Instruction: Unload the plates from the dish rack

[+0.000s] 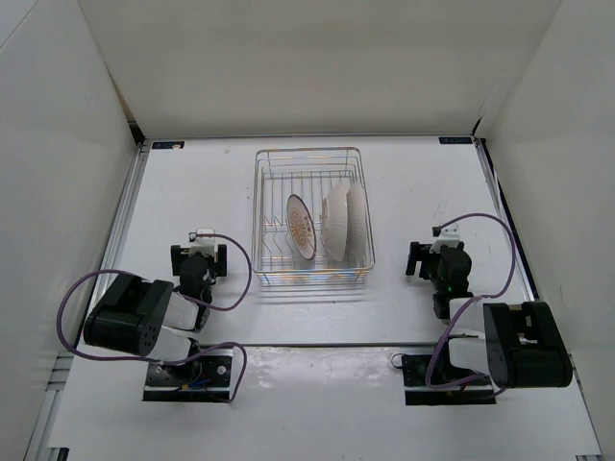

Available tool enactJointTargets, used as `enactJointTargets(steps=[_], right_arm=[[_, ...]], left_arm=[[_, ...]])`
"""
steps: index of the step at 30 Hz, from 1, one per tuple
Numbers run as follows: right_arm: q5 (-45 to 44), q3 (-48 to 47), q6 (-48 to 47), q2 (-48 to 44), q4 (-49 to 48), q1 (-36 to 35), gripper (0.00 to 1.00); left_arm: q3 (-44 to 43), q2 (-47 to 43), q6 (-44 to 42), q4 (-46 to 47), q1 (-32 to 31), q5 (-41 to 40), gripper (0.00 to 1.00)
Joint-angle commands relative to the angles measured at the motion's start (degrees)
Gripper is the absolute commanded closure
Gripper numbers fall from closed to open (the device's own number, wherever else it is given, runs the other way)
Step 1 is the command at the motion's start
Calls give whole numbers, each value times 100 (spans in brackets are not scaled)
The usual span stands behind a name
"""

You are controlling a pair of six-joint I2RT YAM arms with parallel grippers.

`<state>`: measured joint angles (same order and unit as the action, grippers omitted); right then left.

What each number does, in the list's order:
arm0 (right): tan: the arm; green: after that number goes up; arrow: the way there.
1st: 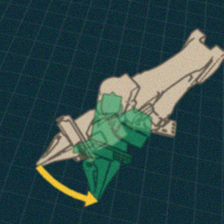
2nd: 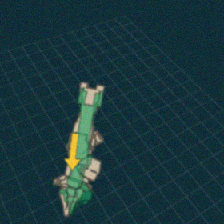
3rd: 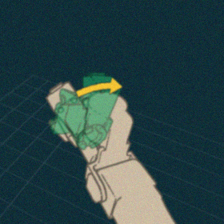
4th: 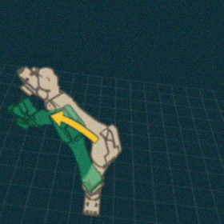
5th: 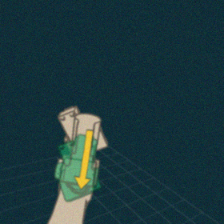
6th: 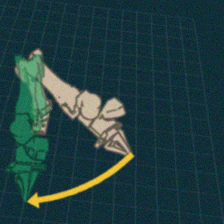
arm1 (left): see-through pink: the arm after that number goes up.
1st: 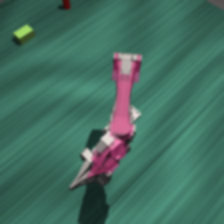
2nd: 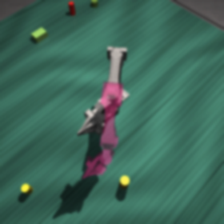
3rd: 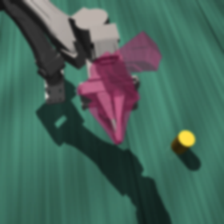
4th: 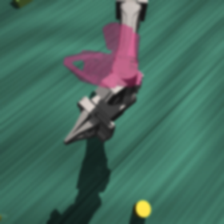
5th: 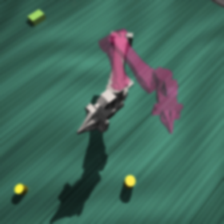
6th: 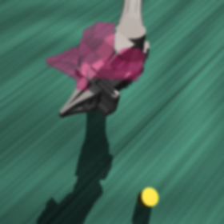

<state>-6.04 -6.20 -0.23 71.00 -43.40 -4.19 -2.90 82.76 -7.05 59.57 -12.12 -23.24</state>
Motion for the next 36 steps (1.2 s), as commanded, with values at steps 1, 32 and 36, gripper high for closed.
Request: enactJointTargets(steps=[1, 32, 36], right_arm=[[-72, 22, -30, 19, -186, -3, 10], [-81, 22, -47, 10, -195, 14, 10], [-81, 22, -39, 10, -195, 14, 10]], left_arm=[[773, -111, 11, 63, 8, 4, 0], [-6687, -932, 2446, -9251, -1371, 3046, 0], [-6919, -498, 2410, -9491, -1697, 2492, 0]])
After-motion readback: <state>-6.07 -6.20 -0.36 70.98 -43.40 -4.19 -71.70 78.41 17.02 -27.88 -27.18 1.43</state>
